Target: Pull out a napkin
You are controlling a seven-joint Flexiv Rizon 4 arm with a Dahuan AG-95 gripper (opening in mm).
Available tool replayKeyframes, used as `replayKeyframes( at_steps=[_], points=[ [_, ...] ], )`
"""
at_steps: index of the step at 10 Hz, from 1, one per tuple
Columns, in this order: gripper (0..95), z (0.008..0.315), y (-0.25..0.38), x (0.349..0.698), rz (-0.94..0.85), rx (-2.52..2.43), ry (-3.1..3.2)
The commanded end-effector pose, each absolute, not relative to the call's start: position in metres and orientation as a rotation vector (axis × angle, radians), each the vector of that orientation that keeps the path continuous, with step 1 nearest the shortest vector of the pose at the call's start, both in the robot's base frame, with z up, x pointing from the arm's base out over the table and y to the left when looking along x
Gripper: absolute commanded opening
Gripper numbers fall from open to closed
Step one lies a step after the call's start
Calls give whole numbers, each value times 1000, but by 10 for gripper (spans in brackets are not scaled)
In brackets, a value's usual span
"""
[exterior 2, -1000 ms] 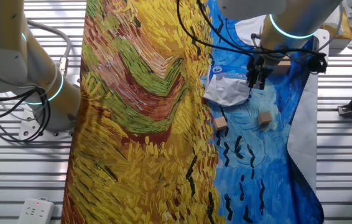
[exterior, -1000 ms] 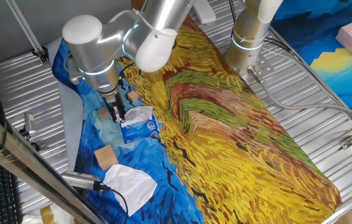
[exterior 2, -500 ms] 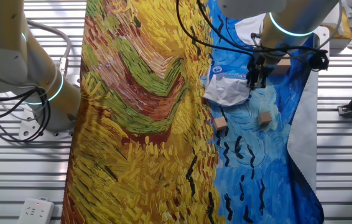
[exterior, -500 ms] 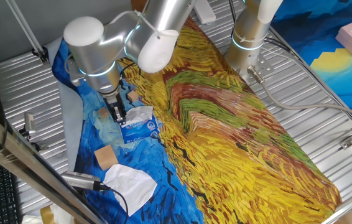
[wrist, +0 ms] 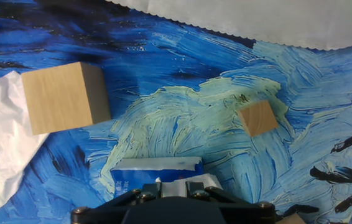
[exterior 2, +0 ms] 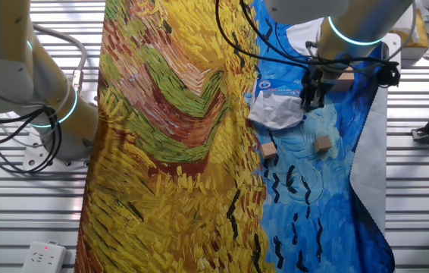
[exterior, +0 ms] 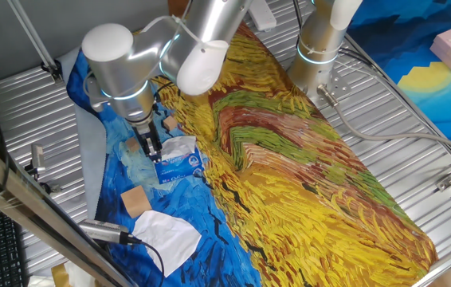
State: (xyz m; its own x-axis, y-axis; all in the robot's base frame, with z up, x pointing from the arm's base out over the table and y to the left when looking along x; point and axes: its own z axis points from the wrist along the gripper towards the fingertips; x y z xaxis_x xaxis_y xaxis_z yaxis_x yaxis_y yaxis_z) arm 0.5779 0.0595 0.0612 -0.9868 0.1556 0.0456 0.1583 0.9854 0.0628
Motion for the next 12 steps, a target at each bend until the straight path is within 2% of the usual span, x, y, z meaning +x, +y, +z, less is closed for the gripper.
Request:
replayKeyframes(
  at_steps=[1, 2, 3, 4, 12],
  points=[
    [380, 61, 60, 577, -102, -251, -3092],
    [190, 61, 60, 577, -102, -285, -3087],
    [190, 61, 60, 577, -102, -299, -3084],
    [0, 60, 60, 577, -102, -312, -3082],
    [0, 53, 55, 572, -85, -313, -3077]
  ],
)
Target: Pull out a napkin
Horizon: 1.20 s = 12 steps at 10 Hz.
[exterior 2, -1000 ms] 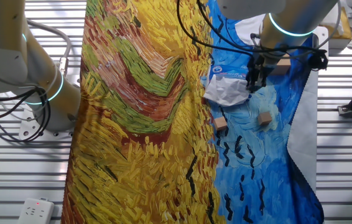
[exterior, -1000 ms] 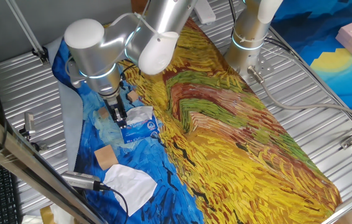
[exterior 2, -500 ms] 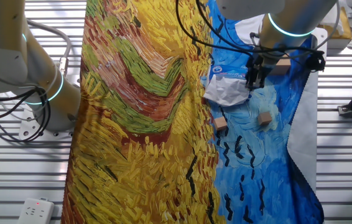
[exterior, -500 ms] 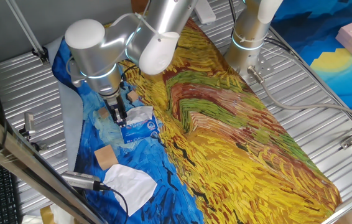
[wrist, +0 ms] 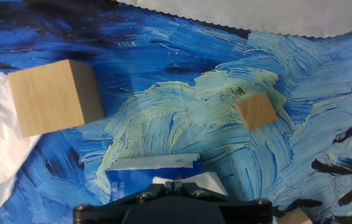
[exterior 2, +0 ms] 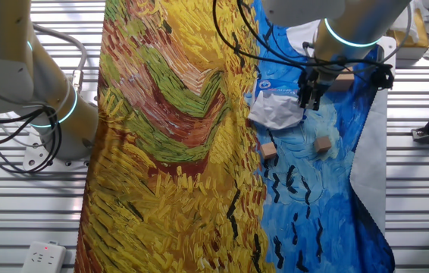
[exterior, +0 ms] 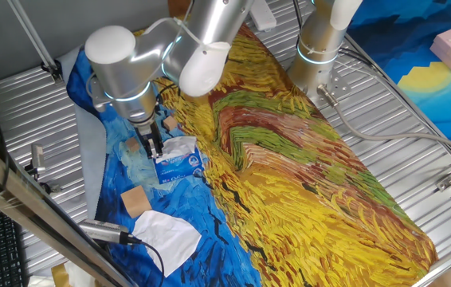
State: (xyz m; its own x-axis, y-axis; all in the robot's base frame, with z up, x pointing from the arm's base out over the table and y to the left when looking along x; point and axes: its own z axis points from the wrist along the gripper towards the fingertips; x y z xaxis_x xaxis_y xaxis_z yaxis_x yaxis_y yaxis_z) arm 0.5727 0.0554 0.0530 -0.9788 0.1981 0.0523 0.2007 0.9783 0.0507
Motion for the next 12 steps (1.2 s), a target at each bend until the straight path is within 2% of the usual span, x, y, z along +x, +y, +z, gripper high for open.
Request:
replayKeyframes(
  at_steps=[1, 12],
  points=[
    [0, 52, 55, 572, -84, -311, -3076],
    [0, 91, 59, 561, -81, -298, -3062]
  ],
)
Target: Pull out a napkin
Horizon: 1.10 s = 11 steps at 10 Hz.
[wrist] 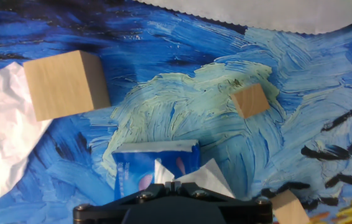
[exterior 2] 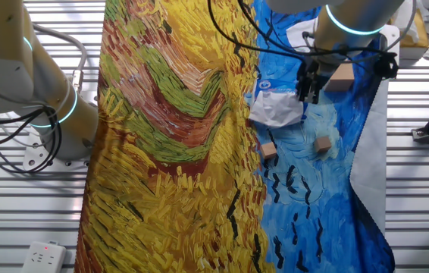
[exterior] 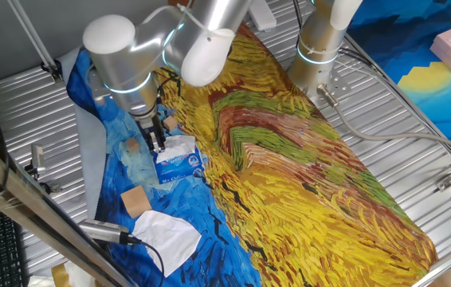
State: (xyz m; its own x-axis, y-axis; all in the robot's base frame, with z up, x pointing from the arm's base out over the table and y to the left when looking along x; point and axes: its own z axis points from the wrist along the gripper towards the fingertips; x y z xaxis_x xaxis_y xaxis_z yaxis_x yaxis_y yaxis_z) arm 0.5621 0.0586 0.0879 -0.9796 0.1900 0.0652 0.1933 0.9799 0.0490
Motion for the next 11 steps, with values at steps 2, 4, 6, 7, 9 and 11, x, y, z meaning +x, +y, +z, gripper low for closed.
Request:
replayKeyframes(
  at_steps=[2, 4, 6, 7, 9, 11],
  points=[
    [0, 99, 59, 559, -71, -293, -3058],
    [0, 106, 61, 558, -64, -289, -3057],
    [0, 115, 63, 557, -55, -289, -3055],
    [0, 119, 64, 556, -53, -289, -3054],
    [0, 125, 65, 556, -45, -286, -3051],
    [0, 132, 65, 558, -43, -285, -3047]
  ],
)
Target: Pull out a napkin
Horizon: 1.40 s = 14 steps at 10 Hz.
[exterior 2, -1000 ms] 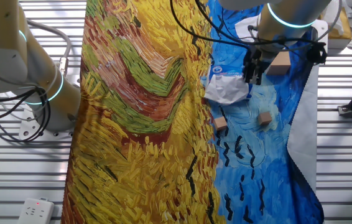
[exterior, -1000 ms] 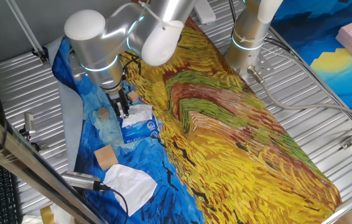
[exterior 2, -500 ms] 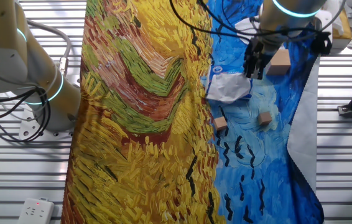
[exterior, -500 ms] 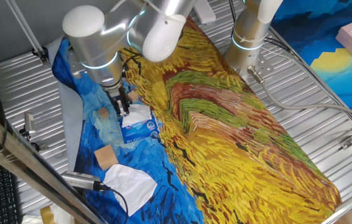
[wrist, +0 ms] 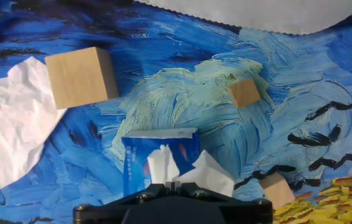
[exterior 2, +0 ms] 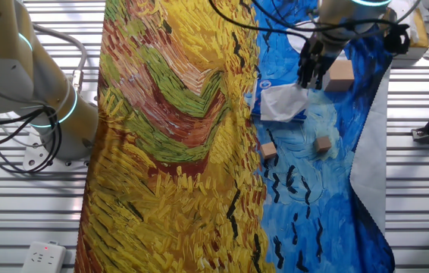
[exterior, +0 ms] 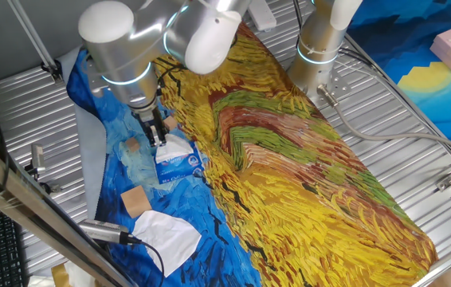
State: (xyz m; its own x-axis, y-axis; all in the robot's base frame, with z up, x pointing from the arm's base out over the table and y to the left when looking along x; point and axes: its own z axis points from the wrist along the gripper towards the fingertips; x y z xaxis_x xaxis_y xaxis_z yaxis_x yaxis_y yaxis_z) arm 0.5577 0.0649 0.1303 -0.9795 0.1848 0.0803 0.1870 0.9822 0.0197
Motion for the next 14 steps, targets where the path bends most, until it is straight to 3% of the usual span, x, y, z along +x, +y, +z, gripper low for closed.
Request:
replayKeyframes(
  at_steps=[1, 14],
  points=[
    [0, 140, 65, 559, -42, -283, -3040],
    [0, 196, 60, 563, -14, -242, -3009]
  ],
)
